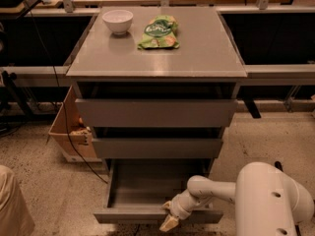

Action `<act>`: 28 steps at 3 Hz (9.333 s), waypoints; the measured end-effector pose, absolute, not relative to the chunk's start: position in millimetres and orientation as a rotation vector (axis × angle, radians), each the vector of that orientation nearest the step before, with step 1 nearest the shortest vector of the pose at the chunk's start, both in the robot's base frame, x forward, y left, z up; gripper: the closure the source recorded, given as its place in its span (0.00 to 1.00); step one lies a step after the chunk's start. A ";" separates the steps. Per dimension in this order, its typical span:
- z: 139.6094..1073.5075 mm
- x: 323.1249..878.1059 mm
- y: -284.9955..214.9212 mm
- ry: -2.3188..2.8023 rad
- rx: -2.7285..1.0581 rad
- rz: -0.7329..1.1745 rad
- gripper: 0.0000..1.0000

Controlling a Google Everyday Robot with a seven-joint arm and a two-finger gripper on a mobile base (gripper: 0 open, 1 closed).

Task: Open bottom drawer

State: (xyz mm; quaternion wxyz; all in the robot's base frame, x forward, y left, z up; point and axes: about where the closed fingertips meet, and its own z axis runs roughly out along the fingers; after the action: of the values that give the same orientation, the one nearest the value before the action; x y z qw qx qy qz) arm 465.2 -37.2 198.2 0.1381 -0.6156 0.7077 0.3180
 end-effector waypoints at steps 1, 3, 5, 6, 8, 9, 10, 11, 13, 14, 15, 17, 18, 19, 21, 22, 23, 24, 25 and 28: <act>202.6 431.0 -23.6 2.037 -1.852 1.034 0.78; 206.0 423.7 -24.3 2.041 -1.882 1.054 1.00; 226.2 401.1 -29.4 2.057 -1.975 1.091 1.00; 237.8 377.9 -35.5 2.082 -2.017 1.136 1.00; 254.2 367.7 -49.4 2.110 -1.994 1.106 1.00; 271.1 389.5 -77.4 2.112 -1.906 0.943 1.00; 293.3 419.1 -121.0 2.096 -1.815 0.756 1.00; 318.7 458.2 -174.6 2.035 -1.740 0.578 1.00; 325.6 502.4 -207.3 1.953 -1.662 0.483 1.00; 294.8 522.9 -202.5 1.936 -1.574 0.518 1.00; 294.8 522.9 -202.4 1.936 -1.574 0.518 1.00; 227.3 531.6 -178.9 1.951 -1.567 0.687 1.00; 190.1 532.0 -168.5 1.989 -1.556 0.767 1.00; 162.9 519.2 -163.7 2.040 -1.564 0.831 1.00; 148.4 468.0 -171.4 2.135 -1.629 0.947 1.00; 153.0 452.3 -174.7 2.154 -1.648 0.986 1.00; 157.9 440.8 -179.6 2.170 -1.662 1.013 1.00; 157.9 441.3 -179.5 2.170 -1.662 1.013 1.00; 170.2 454.2 -176.5 2.090 -1.656 1.003 1.00; 257.4 541.0 -179.5 1.812 -1.710 0.799 0.77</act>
Offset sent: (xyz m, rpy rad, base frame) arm -0.0821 0.0237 0.0222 -0.0152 0.2063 0.1964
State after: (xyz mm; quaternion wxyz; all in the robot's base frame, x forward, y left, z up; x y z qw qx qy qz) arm 541.0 -179.5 257.4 0.2597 -0.6312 0.6687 0.2950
